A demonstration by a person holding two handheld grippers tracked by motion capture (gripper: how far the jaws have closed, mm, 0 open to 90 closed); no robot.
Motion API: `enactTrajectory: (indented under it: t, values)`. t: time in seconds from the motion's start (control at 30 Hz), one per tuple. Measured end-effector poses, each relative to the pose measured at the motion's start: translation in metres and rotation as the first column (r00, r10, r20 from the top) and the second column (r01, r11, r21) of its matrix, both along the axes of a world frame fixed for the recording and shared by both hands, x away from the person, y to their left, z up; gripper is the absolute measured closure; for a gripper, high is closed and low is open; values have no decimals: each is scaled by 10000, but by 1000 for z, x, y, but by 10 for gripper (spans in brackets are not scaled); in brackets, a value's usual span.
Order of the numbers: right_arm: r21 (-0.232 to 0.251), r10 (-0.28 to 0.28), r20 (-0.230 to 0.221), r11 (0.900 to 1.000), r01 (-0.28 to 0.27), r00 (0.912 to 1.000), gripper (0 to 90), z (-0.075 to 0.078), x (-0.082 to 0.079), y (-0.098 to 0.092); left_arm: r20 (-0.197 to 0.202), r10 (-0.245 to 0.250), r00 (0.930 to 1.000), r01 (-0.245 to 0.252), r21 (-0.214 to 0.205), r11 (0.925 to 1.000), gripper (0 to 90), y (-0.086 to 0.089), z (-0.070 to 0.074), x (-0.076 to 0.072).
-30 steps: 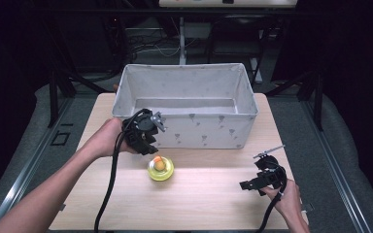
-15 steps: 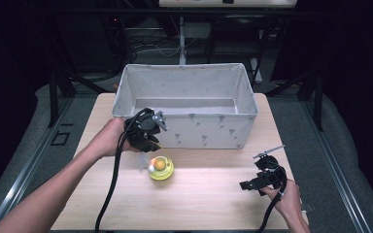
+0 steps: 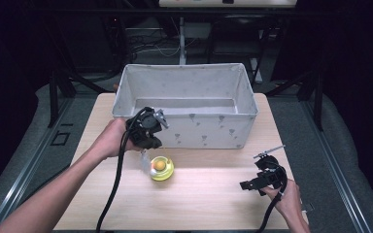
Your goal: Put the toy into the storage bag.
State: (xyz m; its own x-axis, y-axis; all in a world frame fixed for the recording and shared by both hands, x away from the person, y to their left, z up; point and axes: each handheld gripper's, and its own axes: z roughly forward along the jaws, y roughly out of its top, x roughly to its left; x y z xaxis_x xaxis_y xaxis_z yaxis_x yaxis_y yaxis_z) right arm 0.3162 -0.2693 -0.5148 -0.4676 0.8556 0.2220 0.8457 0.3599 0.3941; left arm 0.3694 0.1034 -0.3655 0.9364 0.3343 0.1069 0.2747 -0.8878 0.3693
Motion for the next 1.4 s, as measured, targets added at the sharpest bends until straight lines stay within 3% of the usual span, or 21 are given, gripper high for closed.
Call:
enactTrajectory:
  t: [0.27, 0.7, 1.27, 1.4]
  values:
    - [-13, -33, 44, 10000, 33, 10000, 132, 1, 0, 0, 234, 292, 9993, -294, 60, 9996, 879, 2, 4, 0]
    - [62, -234, 120, 9997, 234, 9997, 133, 0, -1, 1, 138, 445, 9989, -447, 116, 9989, 880, 5, 10, 1]
    - [34, -255, 76, 9997, 255, 9996, 116, 1, -1, 0, 402, 584, 9975, -588, 78, 9982, 880, 13, 33, 2]
    - [-221, -3, -92, 9998, 1, 10000, 84, 1, 0, -1, 428, 611, 9972, -612, 6, 9981, 880, 16, 40, 2]
